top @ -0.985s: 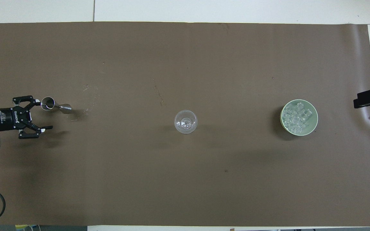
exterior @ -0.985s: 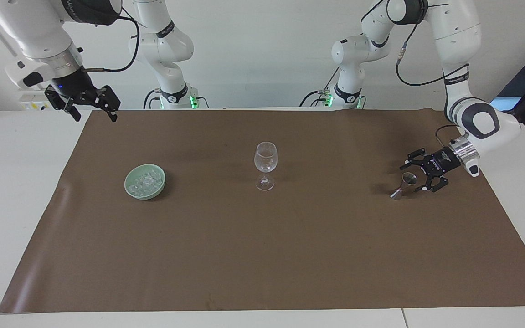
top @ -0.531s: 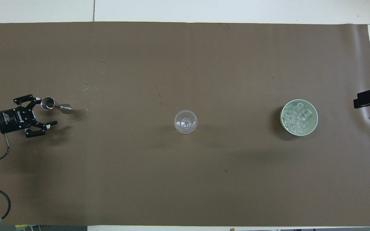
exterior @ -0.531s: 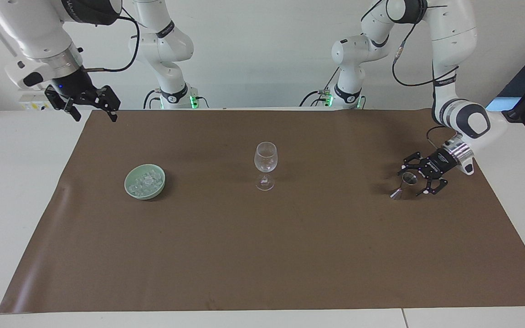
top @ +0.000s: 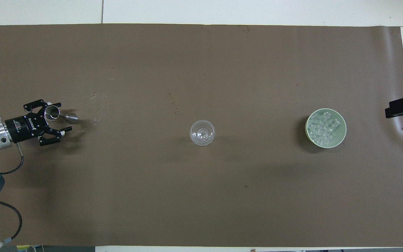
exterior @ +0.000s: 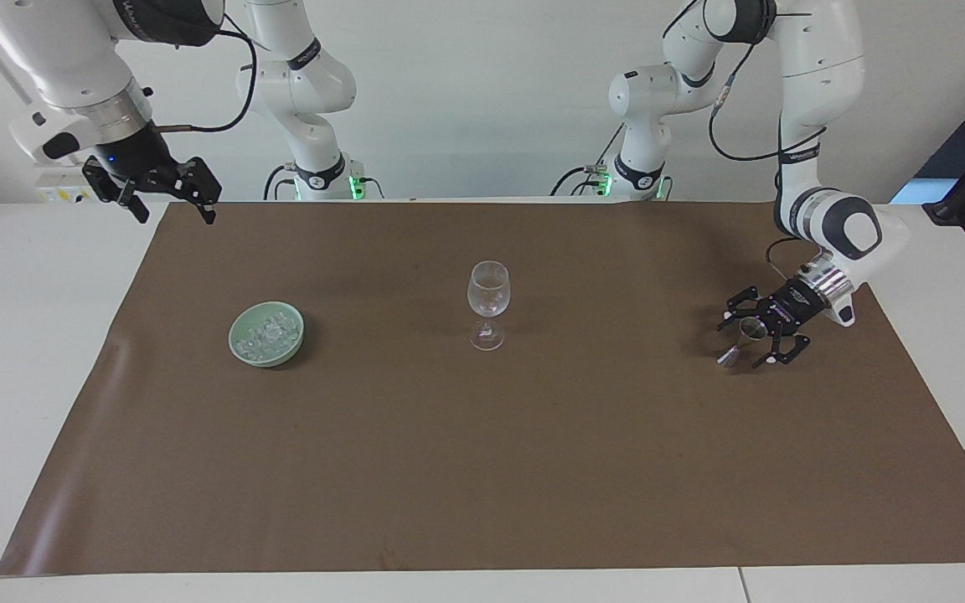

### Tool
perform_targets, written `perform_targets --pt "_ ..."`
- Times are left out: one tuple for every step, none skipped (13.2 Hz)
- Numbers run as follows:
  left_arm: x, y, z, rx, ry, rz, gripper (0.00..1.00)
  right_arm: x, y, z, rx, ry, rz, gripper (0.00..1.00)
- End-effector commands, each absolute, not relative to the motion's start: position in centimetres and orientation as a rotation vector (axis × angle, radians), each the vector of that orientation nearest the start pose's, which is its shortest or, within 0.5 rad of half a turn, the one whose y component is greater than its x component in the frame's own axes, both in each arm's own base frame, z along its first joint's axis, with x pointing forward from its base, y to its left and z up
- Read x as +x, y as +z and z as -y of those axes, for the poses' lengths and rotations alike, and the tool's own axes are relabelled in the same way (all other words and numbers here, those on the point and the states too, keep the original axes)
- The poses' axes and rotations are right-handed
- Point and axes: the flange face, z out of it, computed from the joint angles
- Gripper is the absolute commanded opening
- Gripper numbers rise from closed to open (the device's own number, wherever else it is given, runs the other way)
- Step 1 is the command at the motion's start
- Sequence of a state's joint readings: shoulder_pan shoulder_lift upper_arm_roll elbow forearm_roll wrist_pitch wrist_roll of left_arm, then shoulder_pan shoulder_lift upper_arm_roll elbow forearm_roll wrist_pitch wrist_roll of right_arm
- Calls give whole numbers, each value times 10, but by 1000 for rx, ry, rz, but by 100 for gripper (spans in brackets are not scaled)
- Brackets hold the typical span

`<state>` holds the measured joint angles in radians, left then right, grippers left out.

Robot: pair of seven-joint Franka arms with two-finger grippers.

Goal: Pour wine and add ice with both arms
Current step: 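Close the left gripper around the silver cup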

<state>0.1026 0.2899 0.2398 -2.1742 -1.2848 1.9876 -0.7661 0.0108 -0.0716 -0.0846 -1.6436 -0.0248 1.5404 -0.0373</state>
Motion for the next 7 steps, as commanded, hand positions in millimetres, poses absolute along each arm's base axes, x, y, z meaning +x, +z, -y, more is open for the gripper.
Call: perform_targets --pt "517 263 -124 1203 -650 -1841 100 523 627 45 -3148 45 -43 100" --pt "517 263 -125 1201 -651 -1840 100 523 627 45 -3148 45 -43 100" --pt "516 264 -126 1199 -651 -1839 99 523 627 45 -3148 45 -41 100" --pt "517 265 -126 1194 -657 -1830 84 523 627 45 -3148 45 -43 100" --pt "516 265 -129 1186 -660 -1828 59 523 627 45 -3148 45 -43 100" --pt "516 267 -132 1177 -658 -1828 18 523 627 45 -3148 45 -43 100" --pt "515 268 -134 1165 -661 -1821 0 523 627 45 -3148 45 -41 100"
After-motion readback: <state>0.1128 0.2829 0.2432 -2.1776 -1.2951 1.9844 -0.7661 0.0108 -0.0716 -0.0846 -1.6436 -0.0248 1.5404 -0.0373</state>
